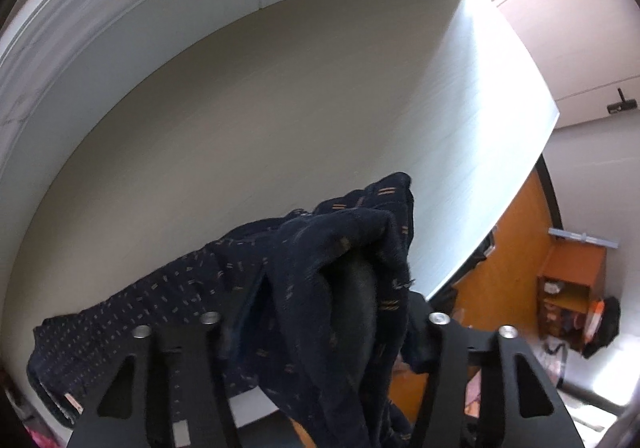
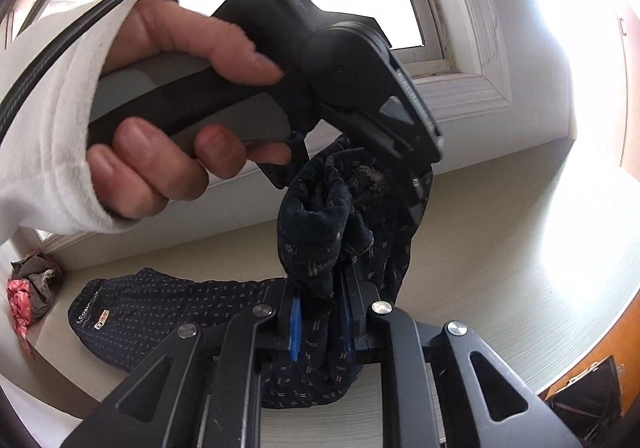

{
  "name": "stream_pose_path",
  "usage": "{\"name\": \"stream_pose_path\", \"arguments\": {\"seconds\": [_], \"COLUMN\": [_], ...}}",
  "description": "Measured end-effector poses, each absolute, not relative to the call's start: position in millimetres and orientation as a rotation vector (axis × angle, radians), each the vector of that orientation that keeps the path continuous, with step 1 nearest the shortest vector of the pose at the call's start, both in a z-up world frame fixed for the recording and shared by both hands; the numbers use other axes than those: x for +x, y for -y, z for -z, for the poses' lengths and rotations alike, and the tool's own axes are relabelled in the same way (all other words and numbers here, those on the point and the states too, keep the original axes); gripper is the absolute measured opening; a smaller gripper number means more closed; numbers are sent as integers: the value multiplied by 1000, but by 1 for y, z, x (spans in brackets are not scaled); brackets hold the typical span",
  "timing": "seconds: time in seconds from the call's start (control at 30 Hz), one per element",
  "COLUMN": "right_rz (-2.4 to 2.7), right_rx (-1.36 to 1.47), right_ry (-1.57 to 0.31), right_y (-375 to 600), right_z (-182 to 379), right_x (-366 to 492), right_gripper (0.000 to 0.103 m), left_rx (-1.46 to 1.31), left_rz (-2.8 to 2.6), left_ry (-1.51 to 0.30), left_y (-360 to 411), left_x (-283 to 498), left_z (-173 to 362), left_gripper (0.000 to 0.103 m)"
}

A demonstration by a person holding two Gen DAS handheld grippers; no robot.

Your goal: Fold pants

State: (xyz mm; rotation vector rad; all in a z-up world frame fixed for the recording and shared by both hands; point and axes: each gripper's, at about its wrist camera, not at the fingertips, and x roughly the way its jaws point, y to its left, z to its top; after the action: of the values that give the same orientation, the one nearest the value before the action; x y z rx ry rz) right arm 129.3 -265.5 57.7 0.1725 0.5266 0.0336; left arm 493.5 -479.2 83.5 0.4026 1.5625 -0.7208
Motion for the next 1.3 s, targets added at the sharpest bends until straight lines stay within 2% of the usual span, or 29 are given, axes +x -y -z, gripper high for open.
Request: {"name": "stream_pose_path", "arguments": {"seconds": [0.1, 0.27, 0.57, 0.83, 1.3], "right_rz": [-48, -98, -251, -400, -567], "right_rx": [180, 152, 141, 90, 59], "right_ry": [-532, -542, -561, -628, -861], "right_y": [263, 247, 200, 131, 21], "right_z": [-62, -70, -84, -73, 4], "right_x": [131, 138, 153, 169, 183], "right_gripper": [12, 12, 12, 12, 13], "left_rx": [369, 311, 138, -1, -236], "left_rz": [733, 742, 715, 643, 500], "left_ry": [-1550, -1506, -1447, -1401, -1406], "left_y": [467, 432, 328, 213, 22], "left_x": [495, 504, 530, 551, 552], "left_z": [-88, -103, -134, -132, -43], "left_gripper": [36, 29, 28, 28, 28]}}
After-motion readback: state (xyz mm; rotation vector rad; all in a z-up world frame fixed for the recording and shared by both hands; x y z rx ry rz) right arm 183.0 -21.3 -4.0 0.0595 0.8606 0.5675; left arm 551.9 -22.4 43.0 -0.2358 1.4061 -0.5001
